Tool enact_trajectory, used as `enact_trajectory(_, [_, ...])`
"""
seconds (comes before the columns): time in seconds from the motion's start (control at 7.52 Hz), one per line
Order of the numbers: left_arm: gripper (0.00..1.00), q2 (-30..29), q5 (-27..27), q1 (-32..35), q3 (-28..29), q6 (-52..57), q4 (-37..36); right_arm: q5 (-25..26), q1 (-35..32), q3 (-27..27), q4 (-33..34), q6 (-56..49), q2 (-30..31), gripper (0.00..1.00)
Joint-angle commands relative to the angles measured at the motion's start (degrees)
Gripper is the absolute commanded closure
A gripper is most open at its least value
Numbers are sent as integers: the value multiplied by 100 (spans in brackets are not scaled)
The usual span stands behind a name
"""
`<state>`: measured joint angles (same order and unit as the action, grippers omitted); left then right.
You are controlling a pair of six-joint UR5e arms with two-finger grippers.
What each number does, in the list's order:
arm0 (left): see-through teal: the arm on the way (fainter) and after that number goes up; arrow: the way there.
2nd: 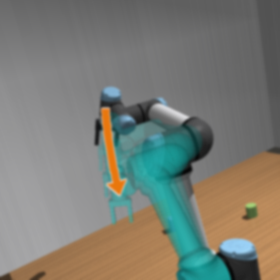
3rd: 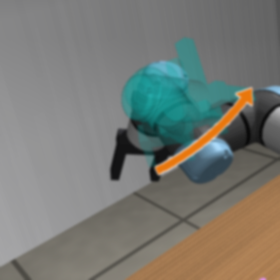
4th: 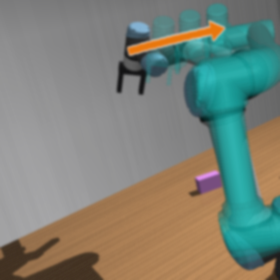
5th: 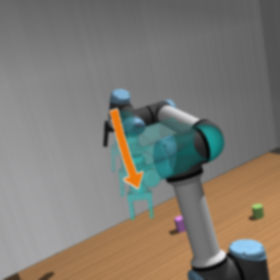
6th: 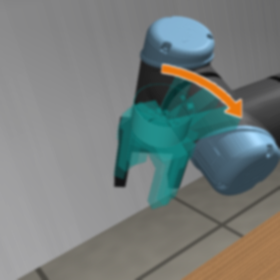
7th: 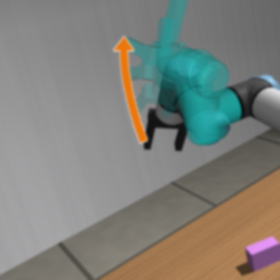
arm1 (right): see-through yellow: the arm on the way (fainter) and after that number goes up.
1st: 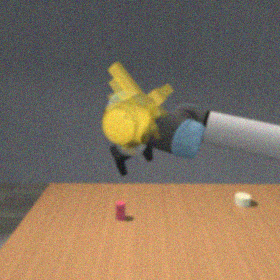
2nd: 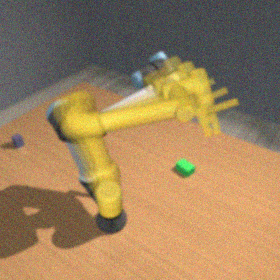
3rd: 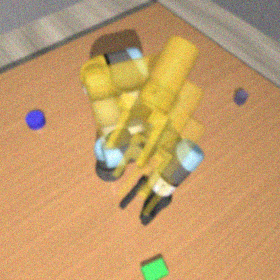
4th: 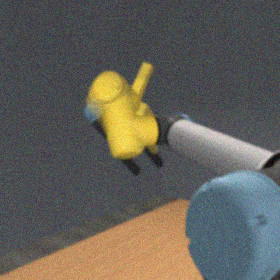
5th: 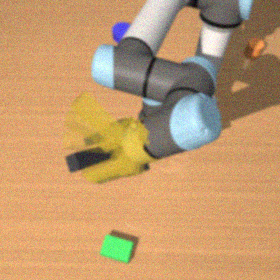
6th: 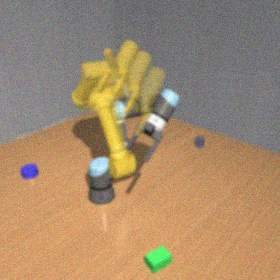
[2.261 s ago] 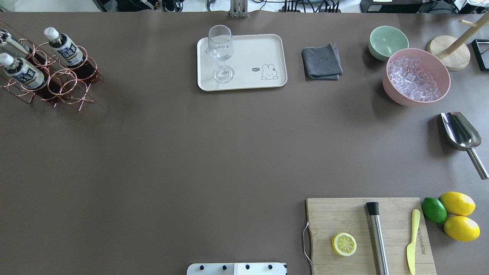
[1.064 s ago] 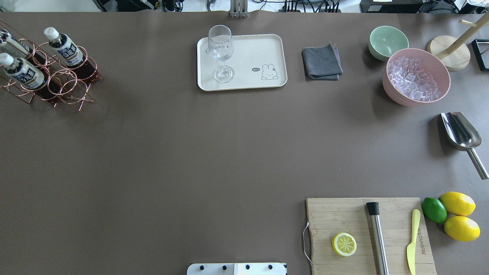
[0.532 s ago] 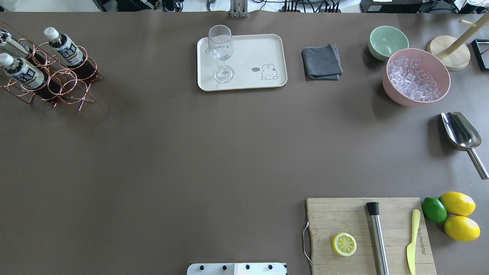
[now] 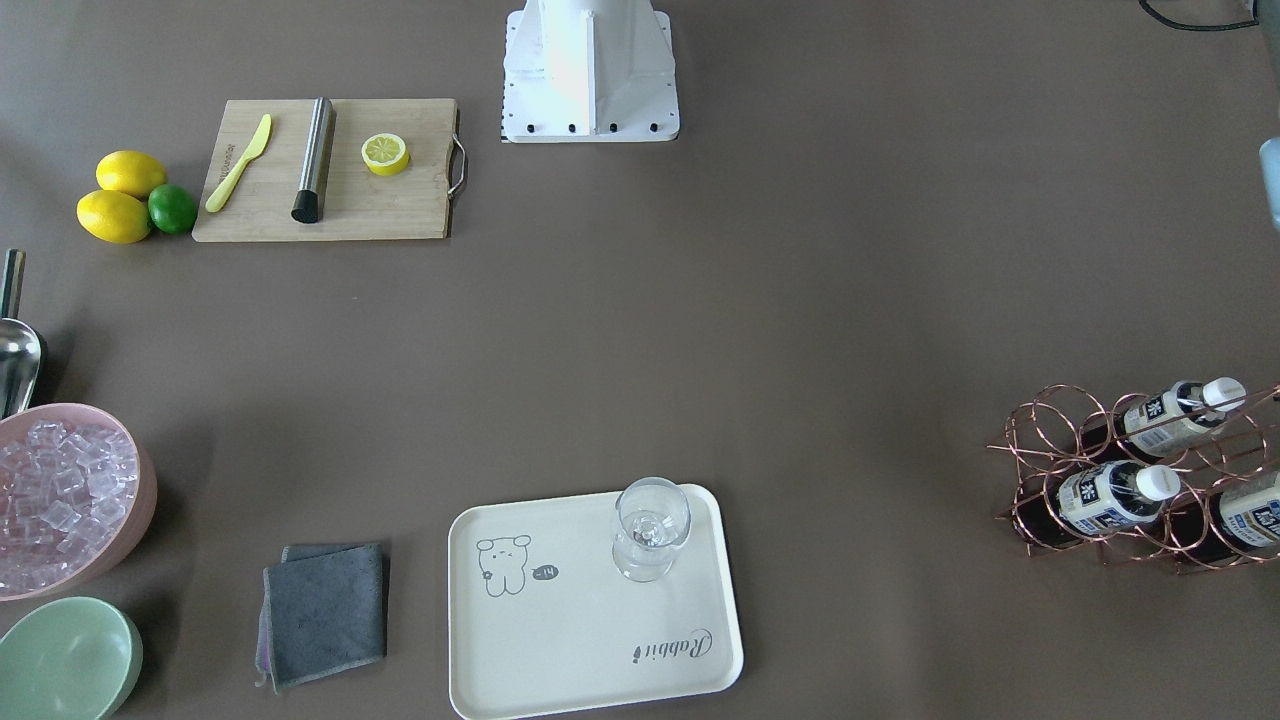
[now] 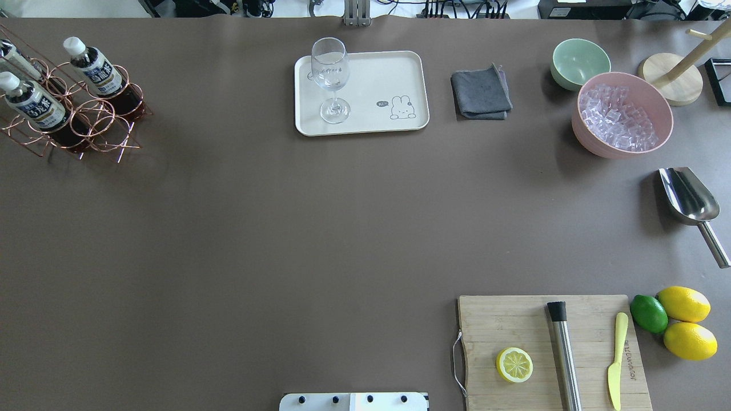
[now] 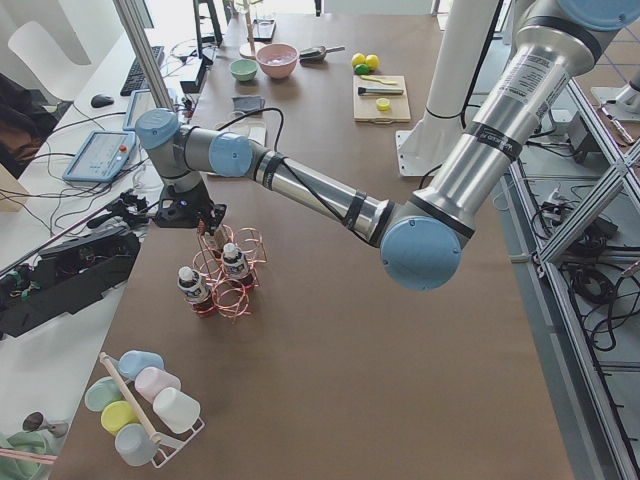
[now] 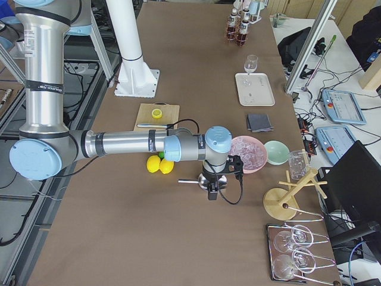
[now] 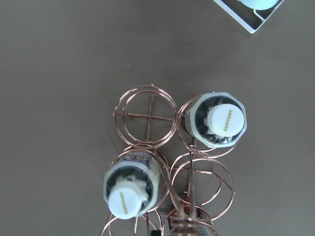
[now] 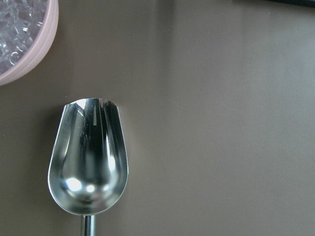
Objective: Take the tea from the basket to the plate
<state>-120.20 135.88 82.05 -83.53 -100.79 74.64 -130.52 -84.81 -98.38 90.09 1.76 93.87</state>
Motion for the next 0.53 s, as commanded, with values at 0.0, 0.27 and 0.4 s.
enact_trajectory(0.0, [100,-47,141,268,-329,-343,-351,0,0,3,0,0,0,0])
enact_trajectory(0.27, [100,-48,123,67,-784,-1087,-424,0,0,3,0,0,0,0])
enact_trajectory(0.4, [100,-21,123,31,-1231,-1345,-528,0,0,3,0,0,0,0])
